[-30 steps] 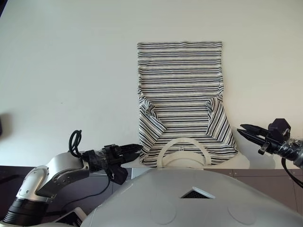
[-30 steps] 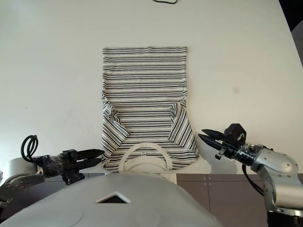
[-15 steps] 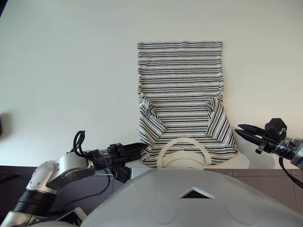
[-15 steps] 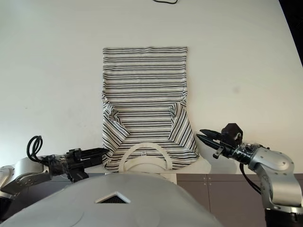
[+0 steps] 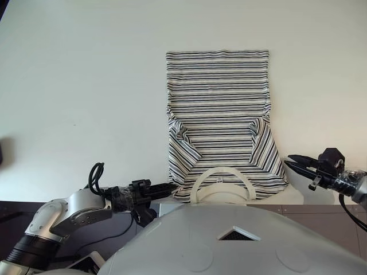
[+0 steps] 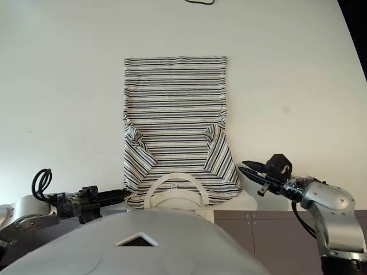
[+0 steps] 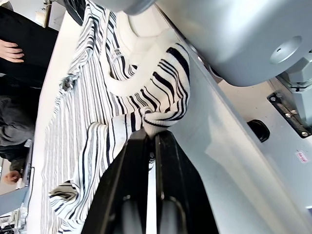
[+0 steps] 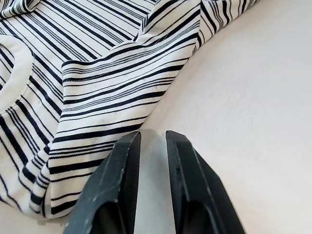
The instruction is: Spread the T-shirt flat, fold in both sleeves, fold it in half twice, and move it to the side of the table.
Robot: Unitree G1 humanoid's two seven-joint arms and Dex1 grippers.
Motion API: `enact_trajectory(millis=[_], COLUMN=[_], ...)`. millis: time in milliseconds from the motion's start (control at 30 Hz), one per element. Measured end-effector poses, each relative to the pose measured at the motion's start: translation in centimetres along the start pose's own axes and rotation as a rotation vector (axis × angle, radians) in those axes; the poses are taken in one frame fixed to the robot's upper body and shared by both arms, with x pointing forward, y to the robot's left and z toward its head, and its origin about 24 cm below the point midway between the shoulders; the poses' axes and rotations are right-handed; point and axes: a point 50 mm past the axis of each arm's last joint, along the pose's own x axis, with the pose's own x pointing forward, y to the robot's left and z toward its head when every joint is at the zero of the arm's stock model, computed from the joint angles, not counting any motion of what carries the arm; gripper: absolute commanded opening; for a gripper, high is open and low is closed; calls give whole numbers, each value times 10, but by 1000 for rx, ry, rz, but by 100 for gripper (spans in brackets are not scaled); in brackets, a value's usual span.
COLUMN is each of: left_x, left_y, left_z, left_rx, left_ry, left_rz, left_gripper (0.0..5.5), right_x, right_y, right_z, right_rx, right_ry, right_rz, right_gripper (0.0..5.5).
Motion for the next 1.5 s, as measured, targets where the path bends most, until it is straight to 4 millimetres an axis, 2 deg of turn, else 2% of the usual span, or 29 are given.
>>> enact_trajectory(millis=[67,100,233,267,367,467,567,767,967,1267,1500], left_x=[2,2,2,2,2,1,2,3,3,3,3], left_y=[-3,-4,-9,-11,-16,-21,-23,-22,-22,-22,-20], left_z=[3,3,1,0,-4,-7,-9,-12,-12,-11,-11], left_rx=[-35,-44,-83,-91,-109,-114,-119,-112,-110,-109,-99], left_ry=[14,17,29,28,9,-19,-39,-65,-66,-67,-68], left_rz=[-16,-16,21,37,87,120,134,129,127,128,119], left_gripper=[14,10,10,10,10,10,10,10,10,10,10], right_x=[-4,-6,-18,-19,-24,-31,-31,-17,-12,-9,-10], right_y=[0,-1,-11,-11,1,14,19,32,35,38,33], right_z=[1,3,16,17,6,-10,-15,-20,-22,-25,-20], right_rx=[-88,-136,-533,-614,-862,-962,-1016,-998,-990,-979,-997], right_ry=[19,25,69,75,111,104,70,-35,-62,-52,-2], right_rz=[-10,-17,-9,13,162,240,239,175,147,180,197], right_gripper=[94,114,179,179,179,179,179,179,179,15,15])
